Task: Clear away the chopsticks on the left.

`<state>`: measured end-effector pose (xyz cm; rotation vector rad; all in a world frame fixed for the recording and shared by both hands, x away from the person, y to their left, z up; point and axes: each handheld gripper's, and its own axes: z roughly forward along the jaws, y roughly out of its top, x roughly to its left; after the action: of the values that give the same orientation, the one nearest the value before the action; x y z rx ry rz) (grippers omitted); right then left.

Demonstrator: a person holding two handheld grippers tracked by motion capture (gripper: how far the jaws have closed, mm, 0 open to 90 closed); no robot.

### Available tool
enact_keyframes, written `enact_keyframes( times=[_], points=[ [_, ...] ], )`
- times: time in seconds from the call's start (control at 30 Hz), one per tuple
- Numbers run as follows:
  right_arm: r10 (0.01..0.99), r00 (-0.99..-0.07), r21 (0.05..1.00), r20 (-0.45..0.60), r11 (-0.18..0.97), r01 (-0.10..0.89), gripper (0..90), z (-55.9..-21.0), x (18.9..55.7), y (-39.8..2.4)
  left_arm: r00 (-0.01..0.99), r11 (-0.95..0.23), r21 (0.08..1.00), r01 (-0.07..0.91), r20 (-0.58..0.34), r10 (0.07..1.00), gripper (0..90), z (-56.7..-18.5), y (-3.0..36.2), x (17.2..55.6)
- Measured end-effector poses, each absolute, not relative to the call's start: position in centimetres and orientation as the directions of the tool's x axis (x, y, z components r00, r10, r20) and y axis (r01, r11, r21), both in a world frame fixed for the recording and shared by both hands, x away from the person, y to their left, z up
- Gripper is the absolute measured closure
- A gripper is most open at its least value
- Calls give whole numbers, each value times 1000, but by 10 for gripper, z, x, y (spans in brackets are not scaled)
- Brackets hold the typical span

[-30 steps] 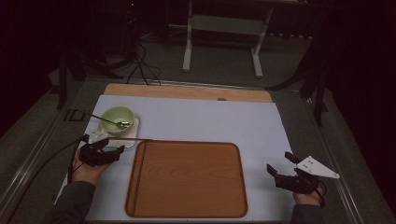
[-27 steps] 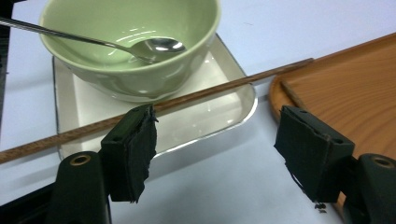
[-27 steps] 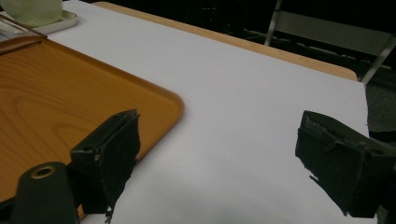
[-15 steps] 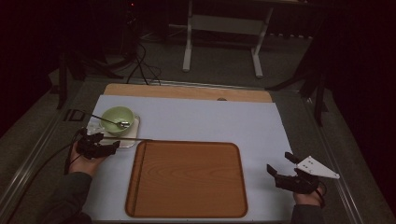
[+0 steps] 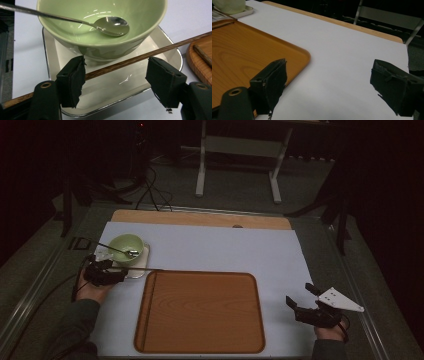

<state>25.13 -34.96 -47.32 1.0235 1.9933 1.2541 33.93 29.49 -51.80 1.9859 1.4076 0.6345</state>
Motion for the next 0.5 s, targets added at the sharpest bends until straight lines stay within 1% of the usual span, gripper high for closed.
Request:
enact_keyframes(
  times=[0.23,0.5],
  points=[
    [834,-548,914,-62,268,305,136,-473,251,-350,304,-222,726,650,19,952,347,-520,299,342],
    [834,-549,913,-62,270,306,136,-474,251,-349,321,-257,728,635,54,946,376,-520,299,340]
  ],
)
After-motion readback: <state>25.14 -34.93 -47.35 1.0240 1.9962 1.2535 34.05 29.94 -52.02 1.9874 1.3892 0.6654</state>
